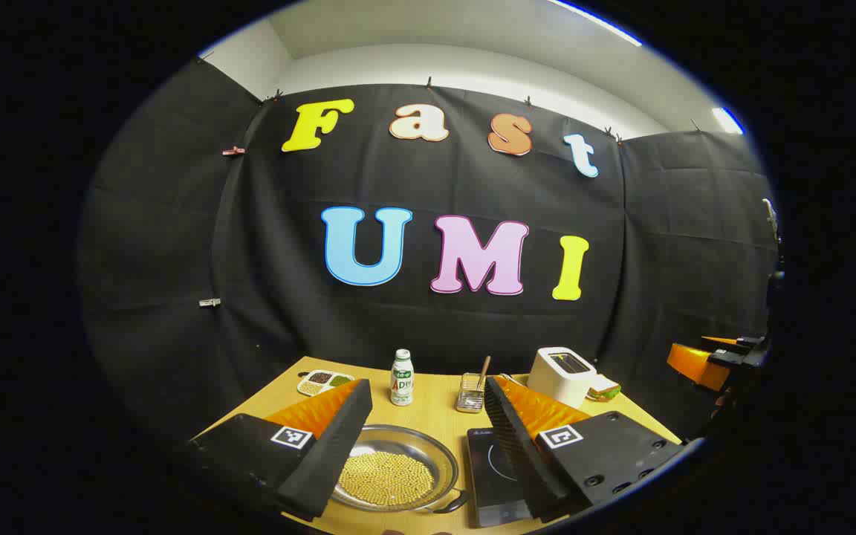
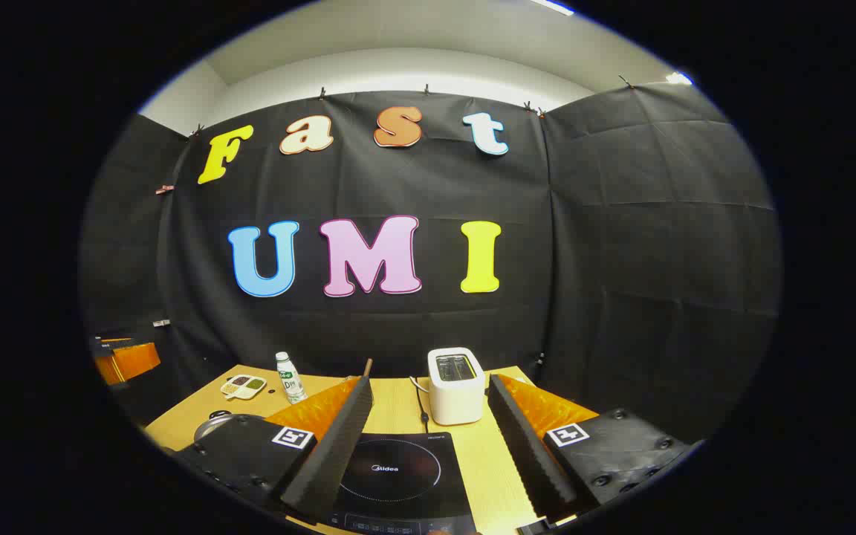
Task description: First push the handle of the pot to place it horizontally, then grasp the pot with both hands and set it on the induction cooktop.
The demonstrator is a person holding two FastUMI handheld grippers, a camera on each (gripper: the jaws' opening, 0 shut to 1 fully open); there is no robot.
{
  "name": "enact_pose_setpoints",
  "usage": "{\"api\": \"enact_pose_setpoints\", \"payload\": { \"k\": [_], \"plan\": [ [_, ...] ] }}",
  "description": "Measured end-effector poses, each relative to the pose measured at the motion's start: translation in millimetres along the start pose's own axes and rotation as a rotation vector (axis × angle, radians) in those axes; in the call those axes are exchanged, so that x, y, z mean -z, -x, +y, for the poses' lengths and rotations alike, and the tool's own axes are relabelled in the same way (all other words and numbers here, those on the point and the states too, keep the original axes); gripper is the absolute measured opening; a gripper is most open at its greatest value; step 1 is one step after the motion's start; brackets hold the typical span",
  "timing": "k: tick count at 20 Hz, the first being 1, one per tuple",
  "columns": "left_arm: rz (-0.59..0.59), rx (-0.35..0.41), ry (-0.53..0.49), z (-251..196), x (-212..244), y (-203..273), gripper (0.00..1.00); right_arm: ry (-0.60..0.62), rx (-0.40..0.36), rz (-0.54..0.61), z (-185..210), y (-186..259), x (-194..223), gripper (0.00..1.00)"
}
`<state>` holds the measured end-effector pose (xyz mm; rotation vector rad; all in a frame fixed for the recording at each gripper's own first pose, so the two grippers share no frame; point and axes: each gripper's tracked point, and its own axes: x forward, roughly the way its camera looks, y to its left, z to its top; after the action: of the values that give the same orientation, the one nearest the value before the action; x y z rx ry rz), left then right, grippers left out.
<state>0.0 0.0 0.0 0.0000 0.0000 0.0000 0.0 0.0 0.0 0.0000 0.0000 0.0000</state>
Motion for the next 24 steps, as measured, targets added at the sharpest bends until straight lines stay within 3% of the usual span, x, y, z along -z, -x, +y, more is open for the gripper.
{"api": "enact_pose_setpoints", "payload": {
  "k": [9,16,20,24],
  "plan": [
    [0.034,-0.067,0.027,6,15,-5,0.95,0.003,-0.039,-0.006,4,-18,6,0.98],
    [0.015,-0.063,-0.027,32,14,-4,0.95,0.02,-0.031,0.005,32,-2,6,0.98],
    [0.021,-0.04,-0.027,41,25,-4,0.95,0.022,0.004,0.011,41,2,6,0.94],
    [0.041,-0.004,-0.035,51,37,-6,0.95,0.028,0.045,0.023,47,7,11,0.98]
  ]
}}
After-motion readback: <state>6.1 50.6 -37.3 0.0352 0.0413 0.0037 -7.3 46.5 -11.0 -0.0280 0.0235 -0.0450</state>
